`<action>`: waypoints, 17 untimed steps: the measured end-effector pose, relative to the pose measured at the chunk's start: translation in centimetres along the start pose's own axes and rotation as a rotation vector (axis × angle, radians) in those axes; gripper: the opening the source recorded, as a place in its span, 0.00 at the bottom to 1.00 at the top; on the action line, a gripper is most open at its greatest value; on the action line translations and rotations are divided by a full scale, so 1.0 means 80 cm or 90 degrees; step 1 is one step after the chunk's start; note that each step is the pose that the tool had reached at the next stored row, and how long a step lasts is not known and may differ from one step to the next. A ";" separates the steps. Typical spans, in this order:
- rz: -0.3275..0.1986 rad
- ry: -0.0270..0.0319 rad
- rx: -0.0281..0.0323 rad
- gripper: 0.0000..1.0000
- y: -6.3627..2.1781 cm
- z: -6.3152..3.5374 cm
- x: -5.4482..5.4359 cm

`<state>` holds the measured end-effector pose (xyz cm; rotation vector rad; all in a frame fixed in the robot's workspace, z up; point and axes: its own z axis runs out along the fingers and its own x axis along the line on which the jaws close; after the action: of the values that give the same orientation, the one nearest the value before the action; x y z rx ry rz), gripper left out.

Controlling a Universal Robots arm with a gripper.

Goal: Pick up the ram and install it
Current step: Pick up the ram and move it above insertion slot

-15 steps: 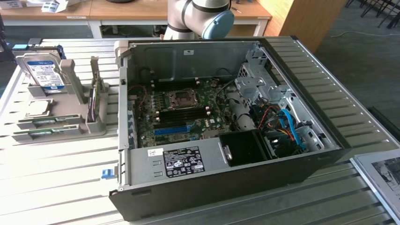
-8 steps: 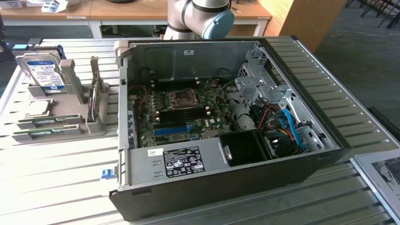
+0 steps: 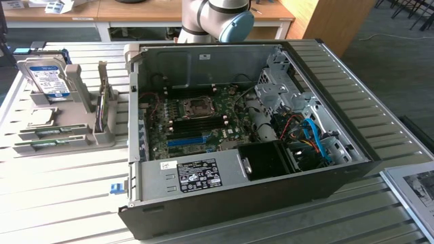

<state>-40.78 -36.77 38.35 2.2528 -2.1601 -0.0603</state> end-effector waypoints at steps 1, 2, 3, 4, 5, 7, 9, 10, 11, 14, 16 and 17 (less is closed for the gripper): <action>0.000 0.0000 0.0000 0.10 0.000 0.000 0.000; 0.000 0.0000 0.0000 0.10 0.000 0.000 0.000; 0.000 0.0000 0.0000 0.10 0.000 0.000 0.000; 0.000 0.0000 0.0000 0.10 0.000 0.000 0.000; 0.000 0.0000 0.0000 0.10 0.000 0.000 0.000; 0.000 0.0000 0.0000 0.10 0.000 0.000 0.000; 0.000 0.0000 0.0000 0.10 0.000 0.000 0.000; 0.000 -0.0001 0.0000 0.10 0.000 0.000 0.000; 0.000 0.0000 0.0000 0.10 0.000 0.000 0.000; 0.000 0.0000 0.0000 0.16 0.000 0.000 0.000; 0.000 -0.0001 0.0000 0.24 0.000 0.000 0.000; 0.000 0.0000 0.0000 0.24 0.000 0.000 0.000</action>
<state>-40.77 -36.78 38.35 2.2528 -2.1601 -0.0604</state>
